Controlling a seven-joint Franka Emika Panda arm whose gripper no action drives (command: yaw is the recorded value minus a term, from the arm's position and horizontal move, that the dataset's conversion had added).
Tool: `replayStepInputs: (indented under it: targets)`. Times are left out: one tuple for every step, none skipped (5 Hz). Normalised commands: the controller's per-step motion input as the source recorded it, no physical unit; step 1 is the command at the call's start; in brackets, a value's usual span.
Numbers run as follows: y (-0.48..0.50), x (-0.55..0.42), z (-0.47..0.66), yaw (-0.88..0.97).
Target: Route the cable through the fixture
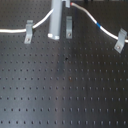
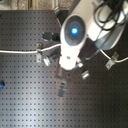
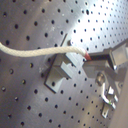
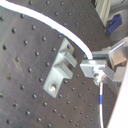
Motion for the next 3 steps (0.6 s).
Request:
replayStepInputs:
  targets:
    - [0.236,-0.307,0.26,0.55]
    - [0.34,0.134,0.3,0.4]
    - [0.086,0.043,0.26,0.18]
